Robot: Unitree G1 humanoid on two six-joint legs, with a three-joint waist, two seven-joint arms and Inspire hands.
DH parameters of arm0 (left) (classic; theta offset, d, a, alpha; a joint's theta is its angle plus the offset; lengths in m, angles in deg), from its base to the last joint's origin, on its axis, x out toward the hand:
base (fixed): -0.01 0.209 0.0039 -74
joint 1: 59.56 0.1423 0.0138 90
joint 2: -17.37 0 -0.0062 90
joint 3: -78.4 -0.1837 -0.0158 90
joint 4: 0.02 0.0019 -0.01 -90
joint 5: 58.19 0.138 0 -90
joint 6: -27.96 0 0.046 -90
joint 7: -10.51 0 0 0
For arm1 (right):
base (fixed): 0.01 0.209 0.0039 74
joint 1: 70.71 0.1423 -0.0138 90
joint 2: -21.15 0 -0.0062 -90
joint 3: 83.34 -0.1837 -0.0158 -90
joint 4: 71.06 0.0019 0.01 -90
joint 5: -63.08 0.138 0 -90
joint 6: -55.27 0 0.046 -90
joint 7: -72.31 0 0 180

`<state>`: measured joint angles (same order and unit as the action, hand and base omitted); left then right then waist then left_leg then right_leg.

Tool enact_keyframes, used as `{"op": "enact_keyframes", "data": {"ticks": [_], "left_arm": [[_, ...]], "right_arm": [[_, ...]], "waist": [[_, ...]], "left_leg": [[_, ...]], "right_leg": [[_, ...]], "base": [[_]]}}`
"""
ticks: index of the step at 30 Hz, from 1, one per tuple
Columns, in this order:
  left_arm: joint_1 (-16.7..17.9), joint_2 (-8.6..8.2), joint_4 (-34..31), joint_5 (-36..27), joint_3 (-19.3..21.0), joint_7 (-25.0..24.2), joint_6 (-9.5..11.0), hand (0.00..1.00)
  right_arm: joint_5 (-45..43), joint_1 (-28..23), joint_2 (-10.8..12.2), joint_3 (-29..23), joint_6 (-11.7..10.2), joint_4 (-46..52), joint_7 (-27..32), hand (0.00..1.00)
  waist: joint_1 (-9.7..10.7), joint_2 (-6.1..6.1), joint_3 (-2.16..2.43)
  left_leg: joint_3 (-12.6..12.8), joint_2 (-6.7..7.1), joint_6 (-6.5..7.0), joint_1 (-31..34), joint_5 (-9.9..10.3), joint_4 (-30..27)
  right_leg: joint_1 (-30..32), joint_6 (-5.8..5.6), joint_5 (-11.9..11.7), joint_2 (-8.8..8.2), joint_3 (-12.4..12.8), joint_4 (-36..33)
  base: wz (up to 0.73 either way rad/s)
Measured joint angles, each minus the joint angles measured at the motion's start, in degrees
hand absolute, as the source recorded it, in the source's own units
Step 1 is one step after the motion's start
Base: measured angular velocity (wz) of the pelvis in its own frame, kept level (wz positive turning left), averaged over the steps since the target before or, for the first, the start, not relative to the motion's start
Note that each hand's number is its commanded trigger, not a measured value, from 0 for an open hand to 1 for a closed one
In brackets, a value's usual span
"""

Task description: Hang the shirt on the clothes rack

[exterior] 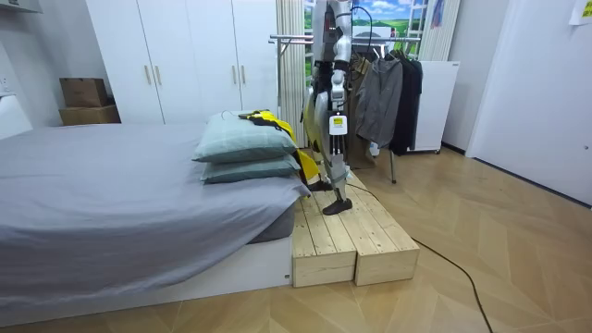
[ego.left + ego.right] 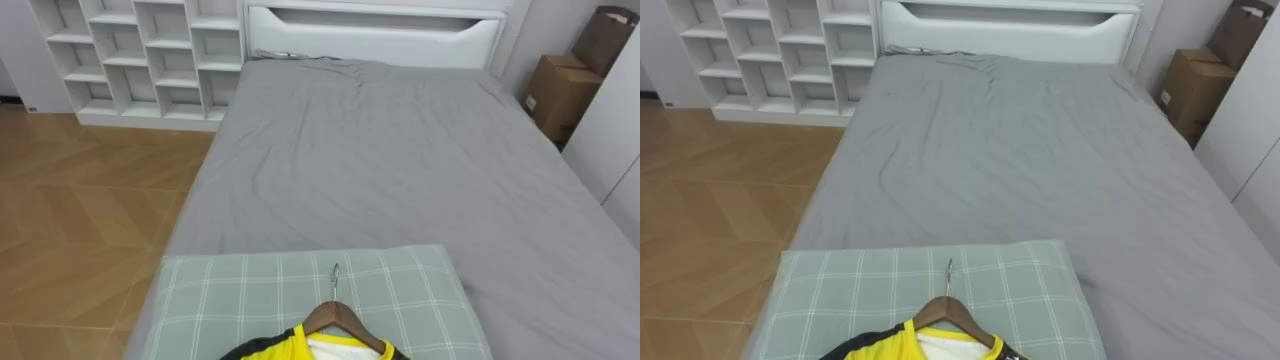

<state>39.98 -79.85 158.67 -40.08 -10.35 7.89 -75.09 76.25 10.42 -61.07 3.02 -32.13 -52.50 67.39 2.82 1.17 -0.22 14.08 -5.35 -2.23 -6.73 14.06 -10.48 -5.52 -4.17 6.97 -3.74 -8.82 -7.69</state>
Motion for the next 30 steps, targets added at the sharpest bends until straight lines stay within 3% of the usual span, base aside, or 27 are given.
{"op": "enact_keyframes", "data": {"ticks": [24,30], "left_arm": [[-1.09,-0.07,-0.19,0.04,2.06,10.15,1.07,0.0],[-1.07,-0.2,-0.17,-0.58,2.88,13.21,3.0,0.0]], "right_arm": [[0.07,0.83,0.01,0.17,1.25,-0.7,1.06,0.0],[-0.05,0.86,-0.01,0.12,1.13,-0.69,1.02,0.0]], "waist": [[0.11,0.18,-0.04],[0.04,0.08,-0.02]], "left_leg": [[0.42,-0.02,0.0,0.02,0.01,0.18],[0.6,-0.02,0.0,-0.1,0.0,0.3]], "right_leg": [[0.39,0.01,0.0,0.01,0.08,-0.11],[0.44,0.01,0.0,0.02,0.06,-0.09]], "base": [[0.0],[-0.01]]}}
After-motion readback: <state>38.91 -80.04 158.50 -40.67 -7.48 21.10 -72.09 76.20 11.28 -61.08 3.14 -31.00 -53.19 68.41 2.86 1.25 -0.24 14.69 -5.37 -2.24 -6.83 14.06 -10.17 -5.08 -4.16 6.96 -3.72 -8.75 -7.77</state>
